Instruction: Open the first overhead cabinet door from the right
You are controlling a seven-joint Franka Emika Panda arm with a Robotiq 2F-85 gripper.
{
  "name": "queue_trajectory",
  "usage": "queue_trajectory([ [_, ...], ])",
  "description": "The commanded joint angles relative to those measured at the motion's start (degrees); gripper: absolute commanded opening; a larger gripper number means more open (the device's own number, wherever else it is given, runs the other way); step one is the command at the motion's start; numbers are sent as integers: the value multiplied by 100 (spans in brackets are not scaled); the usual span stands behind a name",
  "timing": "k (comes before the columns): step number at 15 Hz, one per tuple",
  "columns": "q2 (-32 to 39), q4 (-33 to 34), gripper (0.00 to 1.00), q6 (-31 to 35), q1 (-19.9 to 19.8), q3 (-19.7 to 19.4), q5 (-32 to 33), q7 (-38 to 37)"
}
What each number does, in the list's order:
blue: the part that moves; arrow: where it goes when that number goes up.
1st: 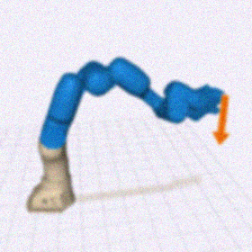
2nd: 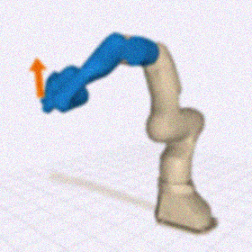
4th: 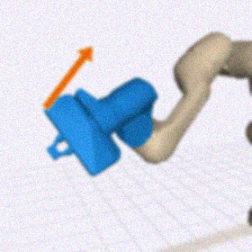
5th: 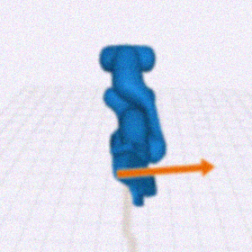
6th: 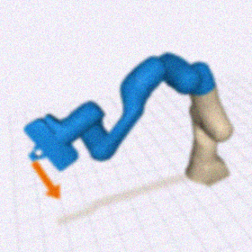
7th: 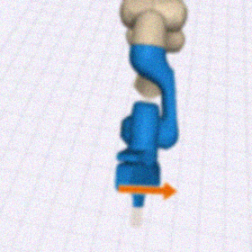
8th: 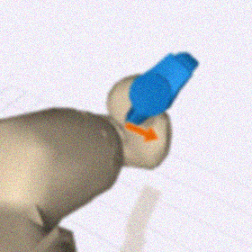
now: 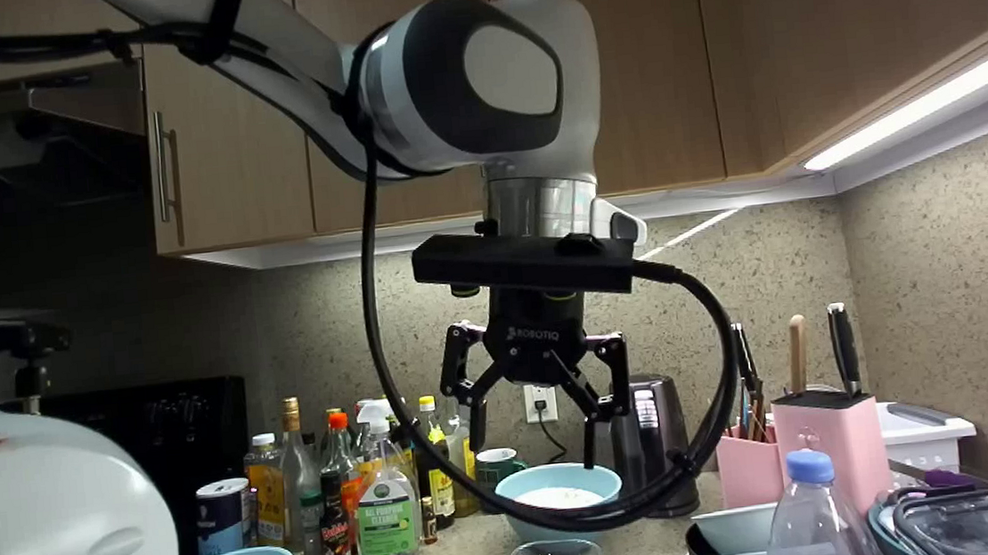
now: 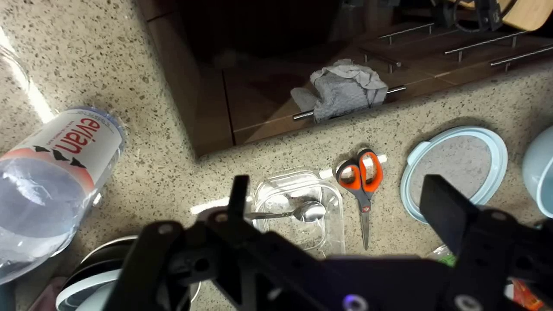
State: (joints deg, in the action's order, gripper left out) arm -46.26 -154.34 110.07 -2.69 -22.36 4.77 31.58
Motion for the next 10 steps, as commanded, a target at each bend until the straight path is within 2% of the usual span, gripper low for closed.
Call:
queue_trajectory([
  [1,-59,240,100,-60,257,503,-88,42],
  [6,-430,832,100,-57,939,1305,-20,118],
  [9,-735,834,100,232,1072,1441,190,159],
  [10,-477,986,100,19,1113,1407,44,-19],
])
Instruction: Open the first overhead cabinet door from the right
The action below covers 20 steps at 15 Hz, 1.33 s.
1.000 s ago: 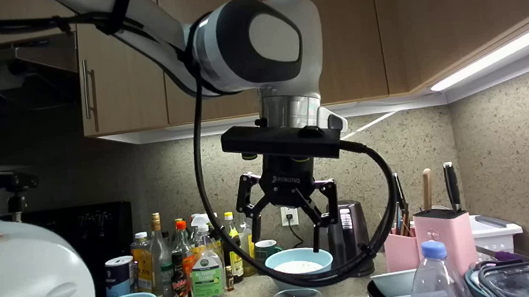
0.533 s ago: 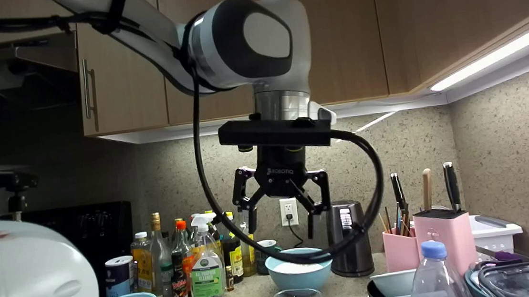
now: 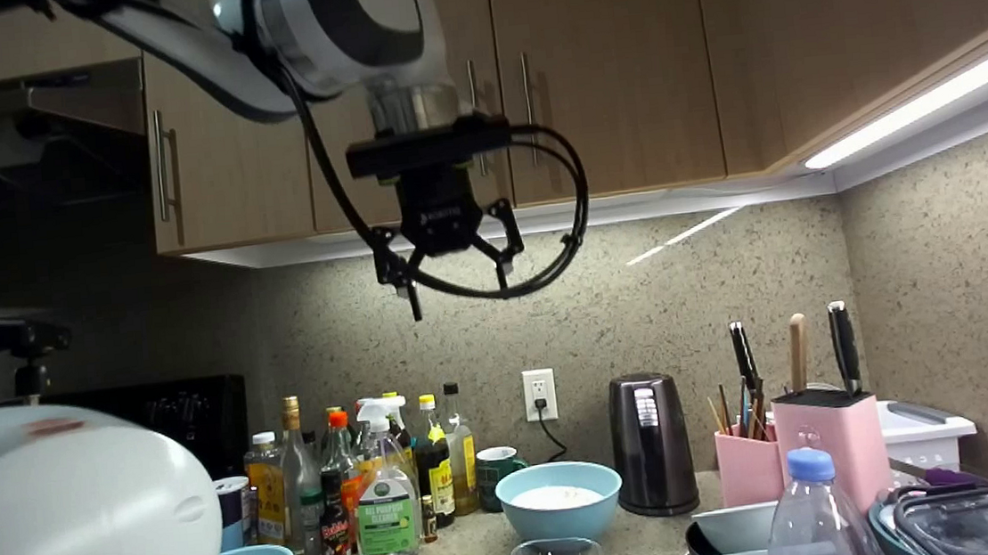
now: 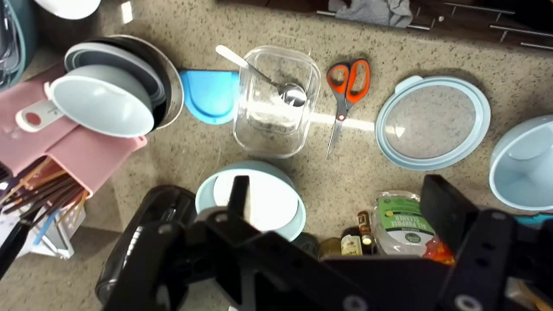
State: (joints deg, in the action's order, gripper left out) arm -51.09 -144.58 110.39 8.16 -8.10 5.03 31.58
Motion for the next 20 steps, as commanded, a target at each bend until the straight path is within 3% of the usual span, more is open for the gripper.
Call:
queue_trajectory([
  [1,-85,12,100,16,49,-1,41,-22],
  [5,-173,3,100,200,45,31,77,-84],
  [11,367,891,100,1910,327,274,-370,-780],
  [14,523,1140,100,2654,221,464,-280,-1188],
  [15,343,1006,100,2313,312,357,-287,-999],
  [19,483,1137,100,2502,295,416,-286,-1091],
  [20,652,1226,100,2668,344,387,-556,-1389],
])
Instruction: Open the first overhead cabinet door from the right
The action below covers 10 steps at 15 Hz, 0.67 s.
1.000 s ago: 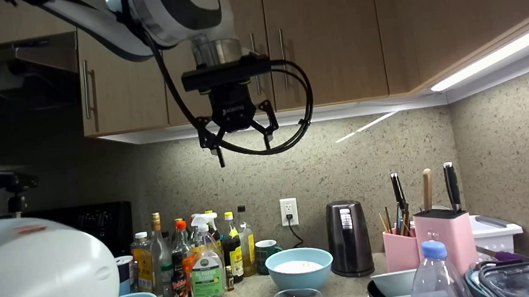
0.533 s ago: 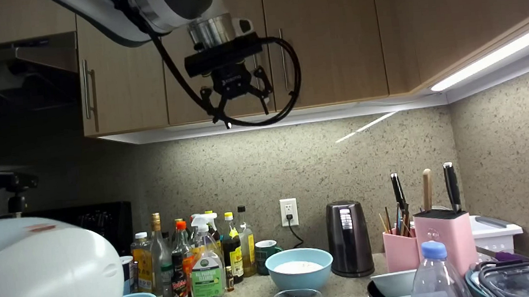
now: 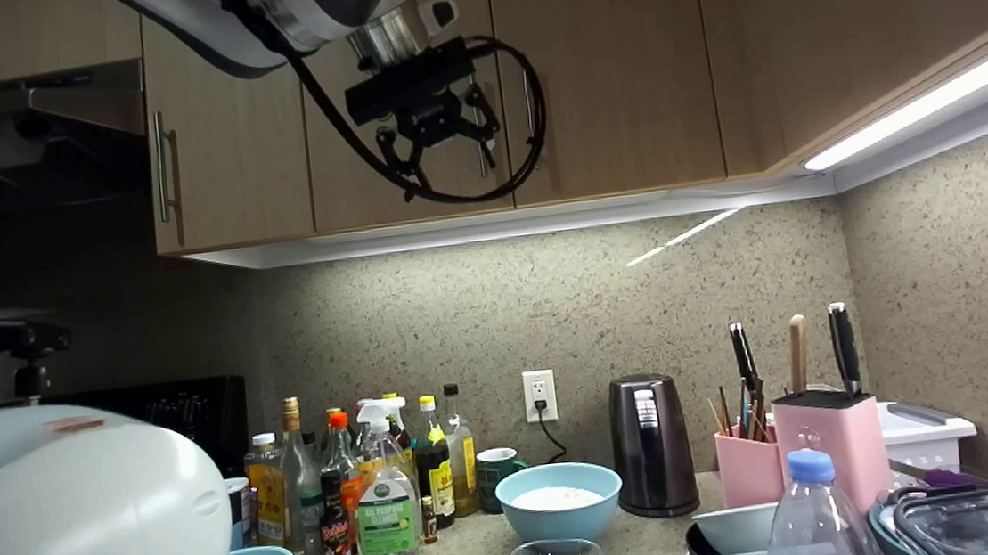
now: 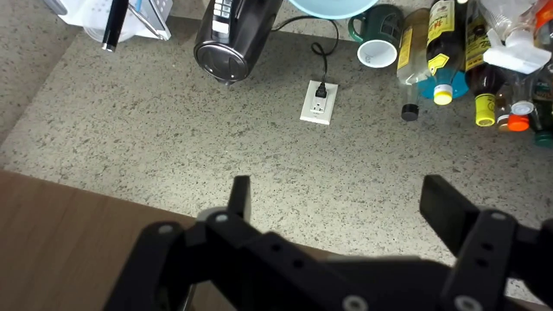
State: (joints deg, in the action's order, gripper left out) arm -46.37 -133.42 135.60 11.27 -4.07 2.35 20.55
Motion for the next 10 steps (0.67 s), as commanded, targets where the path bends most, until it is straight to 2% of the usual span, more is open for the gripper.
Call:
queue_trajectory([
  [1,345,225,100,286,3,-9,-458,-561],
  [4,782,568,100,978,-32,11,-828,-1053],
  [7,1183,980,100,1772,-240,153,-819,-1491],
  [8,887,680,100,1454,-90,48,-767,-1211],
  [10,1109,909,100,1621,-164,90,-768,-1357],
])
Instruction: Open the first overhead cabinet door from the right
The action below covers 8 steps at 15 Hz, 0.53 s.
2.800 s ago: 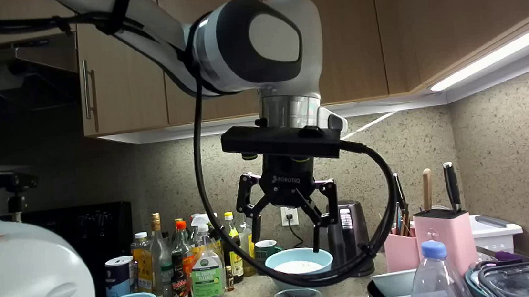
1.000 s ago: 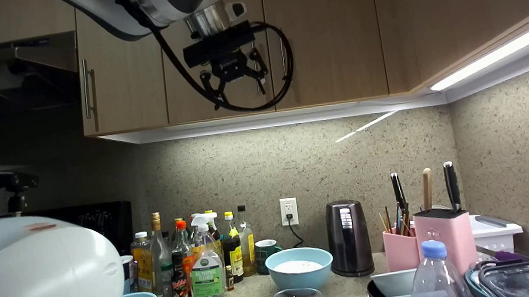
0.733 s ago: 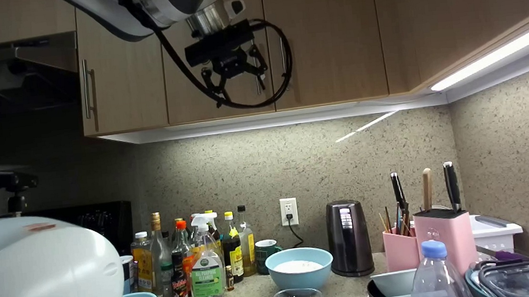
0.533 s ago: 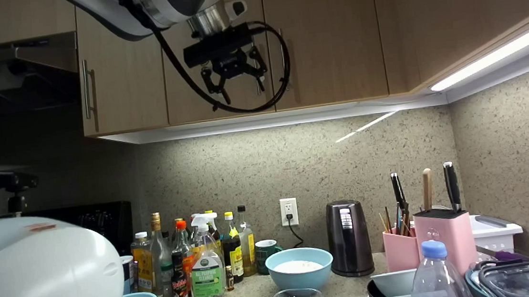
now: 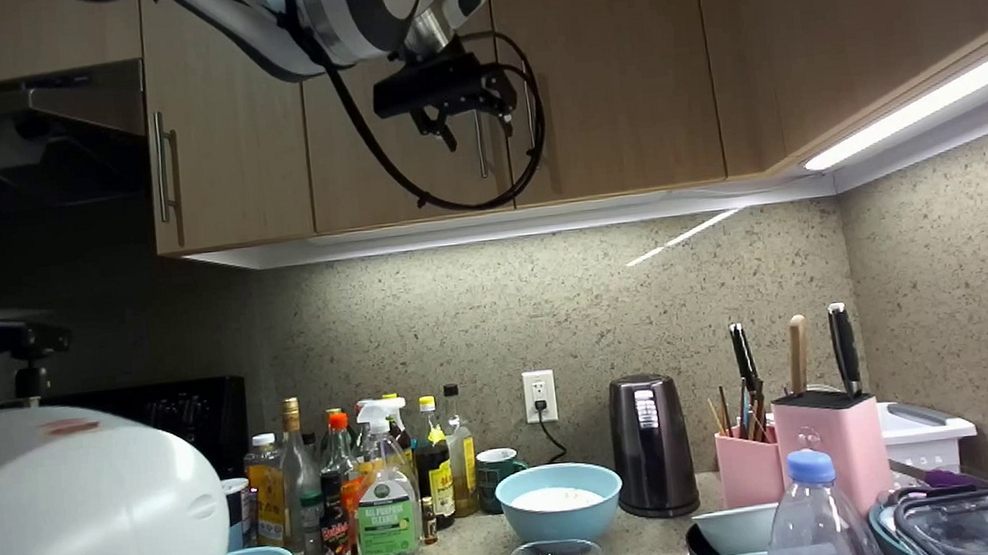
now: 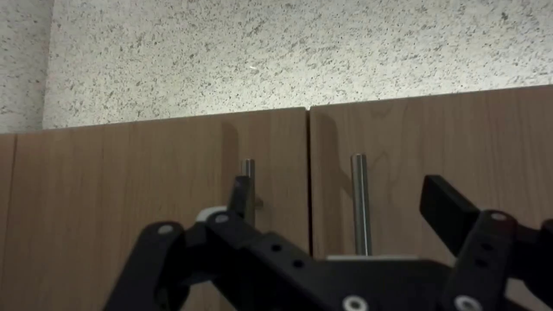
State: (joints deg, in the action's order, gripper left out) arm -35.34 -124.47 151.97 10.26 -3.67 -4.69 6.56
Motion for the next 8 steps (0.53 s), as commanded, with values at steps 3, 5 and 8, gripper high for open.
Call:
queue_trajectory([
  [3,71,96,100,-13,-93,64,-62,16],
  [5,280,292,100,73,-110,-1,-100,-10],
  [8,588,720,100,10,-67,-184,-215,31],
])
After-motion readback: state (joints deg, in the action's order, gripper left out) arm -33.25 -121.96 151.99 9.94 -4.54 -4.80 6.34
